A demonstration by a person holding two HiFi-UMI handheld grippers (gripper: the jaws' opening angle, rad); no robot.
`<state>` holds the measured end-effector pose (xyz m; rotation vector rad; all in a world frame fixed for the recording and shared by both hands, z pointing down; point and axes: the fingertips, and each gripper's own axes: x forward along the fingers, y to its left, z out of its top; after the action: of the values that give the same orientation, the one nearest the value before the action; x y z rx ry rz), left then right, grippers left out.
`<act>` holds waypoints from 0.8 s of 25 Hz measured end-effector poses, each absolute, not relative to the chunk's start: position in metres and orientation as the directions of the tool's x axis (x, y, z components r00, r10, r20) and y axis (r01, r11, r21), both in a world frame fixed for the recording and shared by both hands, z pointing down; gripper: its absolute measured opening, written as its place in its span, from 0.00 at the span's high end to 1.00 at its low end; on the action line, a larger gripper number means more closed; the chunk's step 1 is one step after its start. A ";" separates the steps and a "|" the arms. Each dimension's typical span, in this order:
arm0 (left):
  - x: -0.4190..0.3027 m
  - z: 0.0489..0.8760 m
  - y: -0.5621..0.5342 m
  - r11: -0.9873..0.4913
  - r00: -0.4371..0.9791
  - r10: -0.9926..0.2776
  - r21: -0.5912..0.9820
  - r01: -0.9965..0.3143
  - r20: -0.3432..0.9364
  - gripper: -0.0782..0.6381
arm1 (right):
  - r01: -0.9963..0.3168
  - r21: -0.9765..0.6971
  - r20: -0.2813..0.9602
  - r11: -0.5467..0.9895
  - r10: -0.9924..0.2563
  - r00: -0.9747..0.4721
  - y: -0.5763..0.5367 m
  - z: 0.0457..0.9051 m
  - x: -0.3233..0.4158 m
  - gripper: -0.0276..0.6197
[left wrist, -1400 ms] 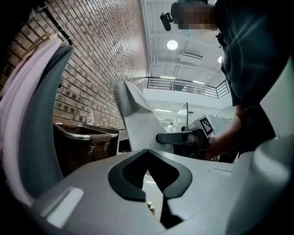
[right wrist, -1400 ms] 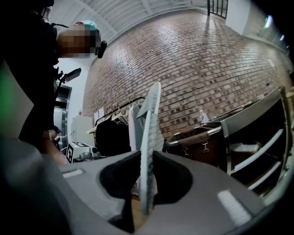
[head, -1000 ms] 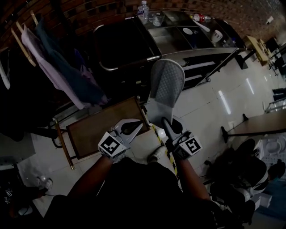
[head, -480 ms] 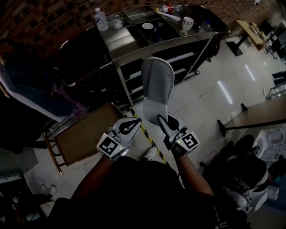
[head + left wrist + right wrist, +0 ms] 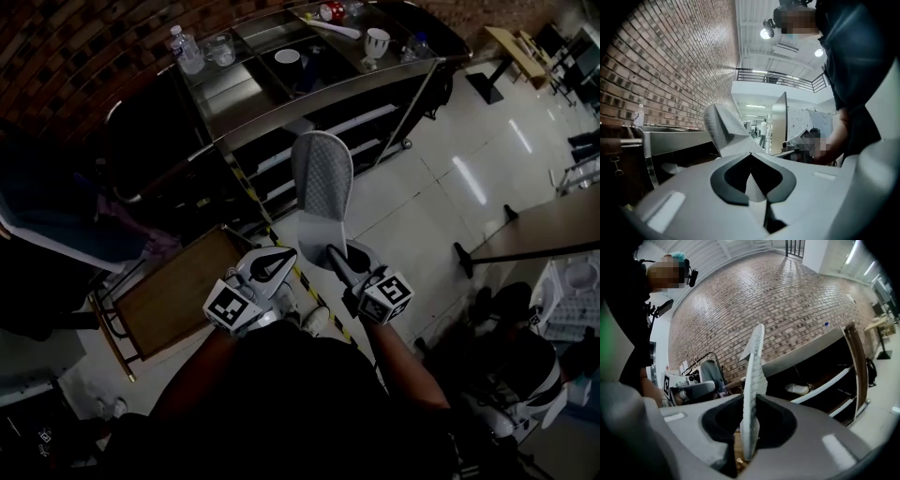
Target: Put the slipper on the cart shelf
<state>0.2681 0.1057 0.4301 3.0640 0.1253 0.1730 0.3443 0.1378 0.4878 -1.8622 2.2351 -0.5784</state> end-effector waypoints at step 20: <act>0.266 0.467 0.008 -0.992 0.993 0.075 0.111 0.065 0.088 0.88 | -0.719 -0.694 0.445 0.038 -0.763 -0.469 0.056 0.637 0.309 0.86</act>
<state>0.2661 0.0075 0.4669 3.0285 0.1068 0.1405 0.3086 0.0557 0.6365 -1.5933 2.2282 -1.4389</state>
